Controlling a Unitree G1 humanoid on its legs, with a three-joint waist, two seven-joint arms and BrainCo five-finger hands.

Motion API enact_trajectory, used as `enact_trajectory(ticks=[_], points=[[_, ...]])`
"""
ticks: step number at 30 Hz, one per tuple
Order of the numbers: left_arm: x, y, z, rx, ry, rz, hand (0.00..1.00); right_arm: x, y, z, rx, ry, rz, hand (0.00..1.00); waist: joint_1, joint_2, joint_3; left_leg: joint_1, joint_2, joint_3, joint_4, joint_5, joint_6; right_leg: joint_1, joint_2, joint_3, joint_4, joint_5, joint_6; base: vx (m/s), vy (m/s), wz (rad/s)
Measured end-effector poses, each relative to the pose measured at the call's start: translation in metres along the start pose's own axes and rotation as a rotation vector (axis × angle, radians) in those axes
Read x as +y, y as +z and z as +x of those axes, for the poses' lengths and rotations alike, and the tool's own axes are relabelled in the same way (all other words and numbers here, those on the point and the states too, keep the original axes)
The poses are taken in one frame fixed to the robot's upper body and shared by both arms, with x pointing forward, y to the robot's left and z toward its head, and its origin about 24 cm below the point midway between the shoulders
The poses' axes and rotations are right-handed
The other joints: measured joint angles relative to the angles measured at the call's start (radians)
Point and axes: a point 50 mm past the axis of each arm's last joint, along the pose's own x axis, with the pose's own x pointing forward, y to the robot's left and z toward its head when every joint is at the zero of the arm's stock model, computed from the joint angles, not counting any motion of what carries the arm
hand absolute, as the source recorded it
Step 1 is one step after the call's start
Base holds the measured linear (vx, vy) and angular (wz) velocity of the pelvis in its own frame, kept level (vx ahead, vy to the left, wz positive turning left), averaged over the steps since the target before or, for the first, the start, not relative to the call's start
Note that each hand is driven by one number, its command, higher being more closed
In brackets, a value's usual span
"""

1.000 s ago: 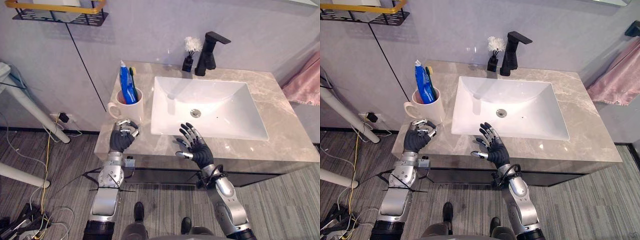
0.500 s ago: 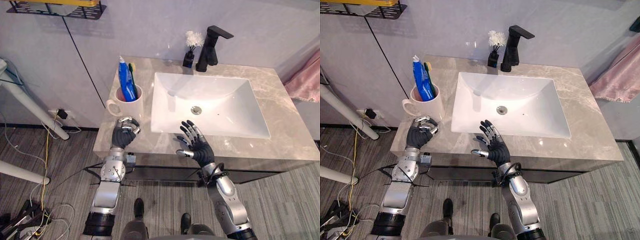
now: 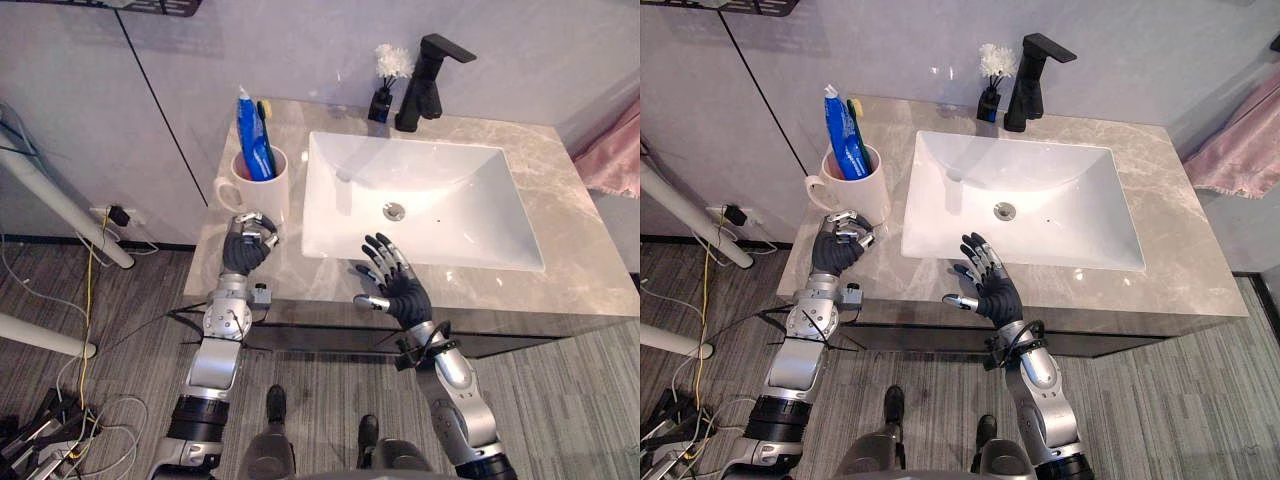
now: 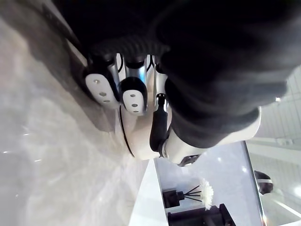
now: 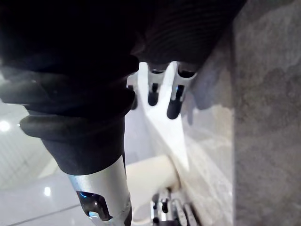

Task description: Organize washtable

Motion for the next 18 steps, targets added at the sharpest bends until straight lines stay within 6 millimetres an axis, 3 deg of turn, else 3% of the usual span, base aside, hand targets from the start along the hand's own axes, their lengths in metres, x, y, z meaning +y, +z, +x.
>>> enact_trajectory(ticks=[18], points=[[0.003, 0.026, 0.039, -0.086, 0.004, 0.025, 1.0, 0.001, 0.014, -0.001, -0.054, 0.012, -0.031, 0.0, 0.004, -0.014, 0.055, -0.012, -0.004, -0.004, 0.0, 0.005, 0.007, -0.011, -0.003, -0.001, 0.006, 0.001, -0.001, 0.0, 0.0, 0.0]])
